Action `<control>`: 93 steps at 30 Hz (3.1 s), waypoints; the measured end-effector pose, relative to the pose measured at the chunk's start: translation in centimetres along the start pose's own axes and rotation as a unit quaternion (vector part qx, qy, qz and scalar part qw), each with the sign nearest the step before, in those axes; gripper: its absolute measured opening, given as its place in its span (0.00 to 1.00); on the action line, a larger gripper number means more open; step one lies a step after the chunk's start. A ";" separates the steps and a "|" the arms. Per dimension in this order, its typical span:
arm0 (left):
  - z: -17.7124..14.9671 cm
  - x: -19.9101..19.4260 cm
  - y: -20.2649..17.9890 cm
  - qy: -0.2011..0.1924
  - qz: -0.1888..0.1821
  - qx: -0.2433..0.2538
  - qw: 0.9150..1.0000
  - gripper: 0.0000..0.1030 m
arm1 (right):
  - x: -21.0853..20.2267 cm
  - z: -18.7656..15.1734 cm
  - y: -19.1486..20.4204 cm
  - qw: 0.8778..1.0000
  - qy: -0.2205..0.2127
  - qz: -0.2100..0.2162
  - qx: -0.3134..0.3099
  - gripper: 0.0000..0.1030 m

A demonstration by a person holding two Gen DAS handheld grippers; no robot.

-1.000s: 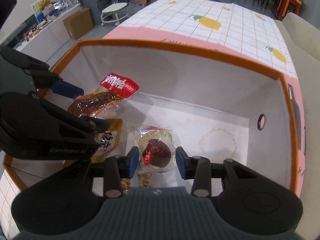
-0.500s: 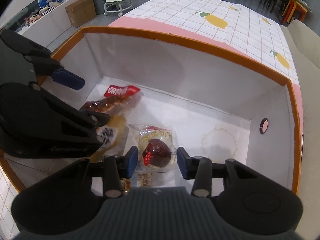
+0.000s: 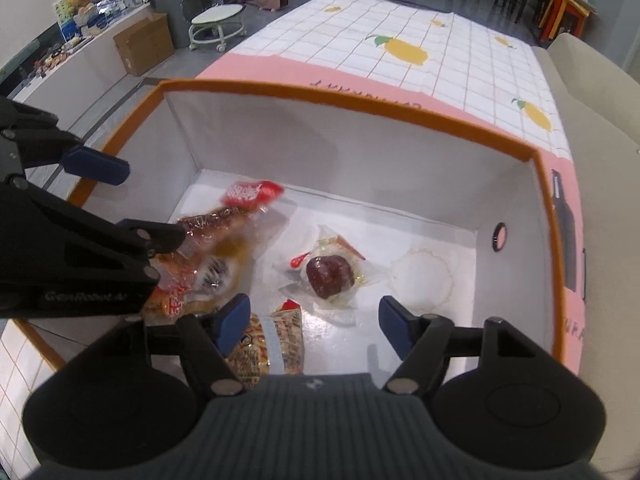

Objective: Organize snacks
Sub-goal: 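Open the left gripper on the meat pack while the right gripper releases the sweet, then withdraw both grippers from the box back to the snack pile, then grasp the white spicy-strip bag with the left gripper while the right gripper grasps the dark seaweed pack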

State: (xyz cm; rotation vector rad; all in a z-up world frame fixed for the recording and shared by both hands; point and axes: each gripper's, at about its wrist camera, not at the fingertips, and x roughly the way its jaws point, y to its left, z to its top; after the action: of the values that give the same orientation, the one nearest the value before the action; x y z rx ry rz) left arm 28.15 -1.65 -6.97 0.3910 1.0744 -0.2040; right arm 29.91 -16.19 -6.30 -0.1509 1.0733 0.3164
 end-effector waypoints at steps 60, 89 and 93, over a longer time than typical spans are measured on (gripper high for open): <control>-21.3 -10.2 -8.1 -0.074 -0.134 -0.126 0.980 0.72 | -14.1 -25.0 1.8 0.989 -0.107 -0.035 0.093 0.67; -20.8 -3.6 -7.4 0.033 -0.064 -0.240 0.968 0.86 | -7.8 -24.1 5.5 0.998 -0.048 0.010 0.044 0.60; -20.6 -2.5 -7.7 0.053 -0.049 -0.232 0.970 0.87 | -7.4 -24.1 5.6 0.998 -0.044 0.007 0.039 0.59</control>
State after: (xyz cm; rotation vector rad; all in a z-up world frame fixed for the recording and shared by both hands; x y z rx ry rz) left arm 7.52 -0.41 -14.96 -0.0746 1.2087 -0.0152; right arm 4.71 -18.84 -11.00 -0.0591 0.9982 0.2918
